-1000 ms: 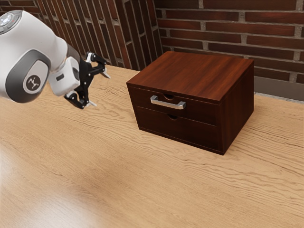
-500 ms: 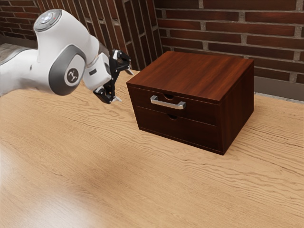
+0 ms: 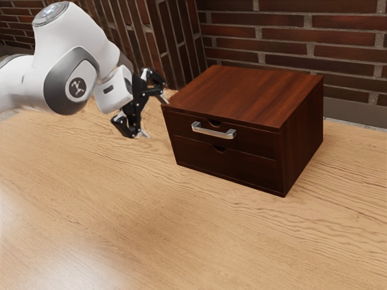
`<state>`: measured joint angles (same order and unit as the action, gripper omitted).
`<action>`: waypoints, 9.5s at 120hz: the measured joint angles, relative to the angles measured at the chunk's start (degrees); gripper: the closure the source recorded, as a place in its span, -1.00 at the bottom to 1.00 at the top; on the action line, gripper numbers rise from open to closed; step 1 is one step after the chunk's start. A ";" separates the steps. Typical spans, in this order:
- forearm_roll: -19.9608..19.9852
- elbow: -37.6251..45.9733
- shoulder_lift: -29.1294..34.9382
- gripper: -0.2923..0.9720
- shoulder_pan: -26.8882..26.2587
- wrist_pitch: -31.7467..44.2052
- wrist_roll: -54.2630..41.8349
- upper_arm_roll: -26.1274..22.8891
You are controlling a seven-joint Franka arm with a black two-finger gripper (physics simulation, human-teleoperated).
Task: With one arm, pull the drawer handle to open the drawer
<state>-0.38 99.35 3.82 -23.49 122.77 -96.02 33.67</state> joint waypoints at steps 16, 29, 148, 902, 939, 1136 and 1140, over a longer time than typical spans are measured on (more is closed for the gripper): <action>-0.23 -2.10 0.05 -0.54 4.40 -2.74 0.21 -0.09; -0.22 -3.65 -0.38 -0.54 2.05 -3.92 0.32 -0.34; -0.60 -4.44 -2.32 -0.54 2.62 -0.96 0.46 -0.42; 13.66 -1.84 -16.14 -0.09 -2.00 12.54 -4.36 -2.43; 14.33 2.06 -13.37 -0.30 -4.48 13.15 -4.56 -2.25; -7.35 -8.70 14.87 -0.51 20.09 -34.19 38.56 -30.08; -7.44 -9.06 14.67 -0.51 20.55 -35.29 41.31 -30.64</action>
<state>-7.82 90.30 18.49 -2.93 87.48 -54.71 3.03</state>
